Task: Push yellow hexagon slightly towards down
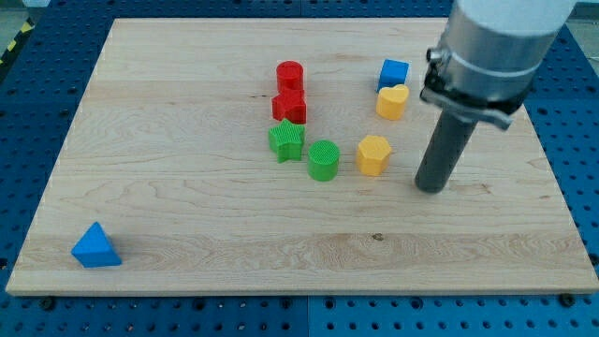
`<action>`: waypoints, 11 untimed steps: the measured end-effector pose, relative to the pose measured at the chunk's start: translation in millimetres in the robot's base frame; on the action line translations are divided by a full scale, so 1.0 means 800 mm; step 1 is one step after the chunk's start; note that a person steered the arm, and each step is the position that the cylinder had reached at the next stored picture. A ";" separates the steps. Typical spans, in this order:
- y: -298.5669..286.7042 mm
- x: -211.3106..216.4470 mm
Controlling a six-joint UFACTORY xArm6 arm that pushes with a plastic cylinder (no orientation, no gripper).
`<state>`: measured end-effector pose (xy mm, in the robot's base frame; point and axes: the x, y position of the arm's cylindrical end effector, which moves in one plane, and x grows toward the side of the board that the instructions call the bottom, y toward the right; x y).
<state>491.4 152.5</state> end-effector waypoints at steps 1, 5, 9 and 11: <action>0.007 -0.060; -0.090 -0.083; -0.090 0.022; -0.046 0.004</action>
